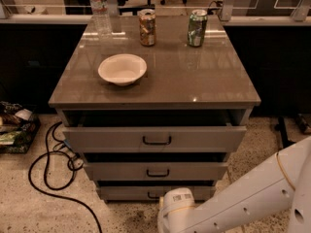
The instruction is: Open bottom drawer
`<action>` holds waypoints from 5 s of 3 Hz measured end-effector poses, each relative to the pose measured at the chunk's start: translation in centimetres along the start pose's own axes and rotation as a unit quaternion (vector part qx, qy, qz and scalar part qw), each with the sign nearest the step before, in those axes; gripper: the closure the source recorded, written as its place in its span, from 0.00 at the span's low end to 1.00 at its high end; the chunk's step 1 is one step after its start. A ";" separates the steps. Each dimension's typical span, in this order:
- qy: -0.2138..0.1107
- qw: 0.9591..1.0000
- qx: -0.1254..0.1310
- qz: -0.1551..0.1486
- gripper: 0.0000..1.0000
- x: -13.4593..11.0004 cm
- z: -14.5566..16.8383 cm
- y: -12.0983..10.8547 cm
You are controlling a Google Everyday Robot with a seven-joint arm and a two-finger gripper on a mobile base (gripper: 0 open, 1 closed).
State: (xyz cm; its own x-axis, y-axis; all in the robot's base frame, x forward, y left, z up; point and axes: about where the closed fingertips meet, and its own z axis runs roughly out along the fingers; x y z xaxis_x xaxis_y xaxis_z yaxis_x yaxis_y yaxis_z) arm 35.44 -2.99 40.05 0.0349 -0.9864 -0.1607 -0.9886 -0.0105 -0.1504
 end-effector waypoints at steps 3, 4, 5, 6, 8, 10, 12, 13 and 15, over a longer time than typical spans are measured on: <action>-0.019 0.999 -0.042 0.016 0.00 3.9 11.6 -3.1; -0.019 0.999 -0.042 0.016 0.00 3.9 11.6 -3.1; -0.031 0.999 -0.043 0.002 0.00 2.7 13.5 -3.5; -0.048 0.998 -0.047 -0.010 0.00 1.7 16.0 -3.7; -0.049 0.997 -0.051 -0.030 0.00 1.0 19.3 -4.2; -0.024 0.998 -0.024 -0.053 0.00 0.9 20.4 -5.9; -0.012 0.997 -0.035 -0.061 0.00 1.8 22.2 -5.5; -0.004 0.997 -0.038 -0.071 0.00 2.1 23.0 -5.6; 0.000 0.996 -0.025 -0.085 0.00 2.4 24.1 -7.5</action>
Offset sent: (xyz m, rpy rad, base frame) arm 0.0458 -0.0123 -0.1070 0.0086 0.1155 -0.0104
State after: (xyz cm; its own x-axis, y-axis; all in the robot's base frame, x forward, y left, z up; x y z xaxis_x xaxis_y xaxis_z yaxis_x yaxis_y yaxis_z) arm 46.43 -1.37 17.27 0.2032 -0.9695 -0.1374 -0.9743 -0.1863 -0.1264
